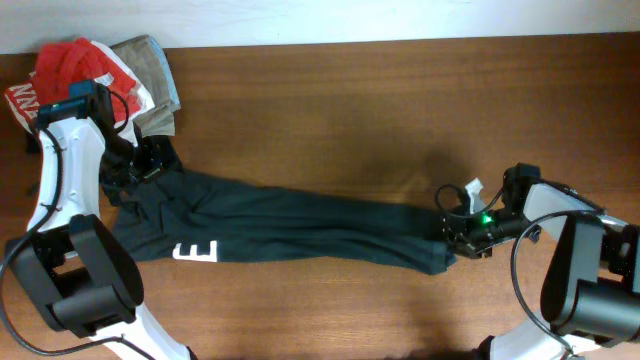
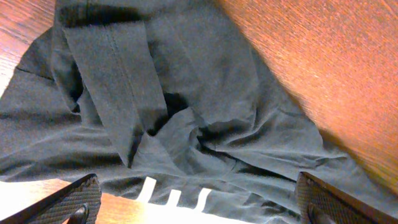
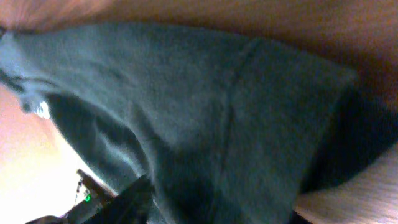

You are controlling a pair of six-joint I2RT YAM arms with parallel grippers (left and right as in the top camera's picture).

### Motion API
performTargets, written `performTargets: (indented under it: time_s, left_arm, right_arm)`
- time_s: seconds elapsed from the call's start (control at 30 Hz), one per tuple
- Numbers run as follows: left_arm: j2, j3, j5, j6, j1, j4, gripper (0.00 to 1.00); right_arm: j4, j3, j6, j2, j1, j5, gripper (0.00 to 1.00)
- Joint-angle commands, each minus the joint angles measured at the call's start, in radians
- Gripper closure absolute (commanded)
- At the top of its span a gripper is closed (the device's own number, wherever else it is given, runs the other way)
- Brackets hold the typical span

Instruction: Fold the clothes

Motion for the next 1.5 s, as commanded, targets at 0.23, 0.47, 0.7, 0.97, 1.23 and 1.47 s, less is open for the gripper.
performTargets:
  time_s: [0.23,0.47,0.7,0.97,1.23,1.47]
  left_arm:
    - [-0.008,0.003,-0.005,-0.002,0.000,-0.002,0.01]
    - [-0.008,0.003,-0.005,-0.002,-0.005,-0.005,0.01]
    - [-0.008,0.003,-0.005,-0.001,-0.010,-0.005,0.01]
    - [-0.008,0.003,-0.006,-0.001,-0.016,-0.005,0.01]
    - [-0.008,0.002,-0.005,-0.001,-0.019,-0.005,0.01]
    - [-0.008,0.002,-0.005,0.006,-0.019,-0.005,0.01]
  right_arm:
    - [-0.089,0.115,0.196,0.025,-0.035,0.310,0.96]
    - [-0.413,0.486,0.277,-0.021,-0.108,0.576,0.96]
    - [-0.422,0.501,0.278,-0.045,0.055,0.537,0.96]
    - [-0.291,0.451,0.397,-0.045,0.334,0.446,0.96]
    - [-0.210,0.451,0.485,-0.038,0.573,0.449,0.94]
    - [-0.130,0.451,0.533,-0.031,0.700,0.452,0.92]
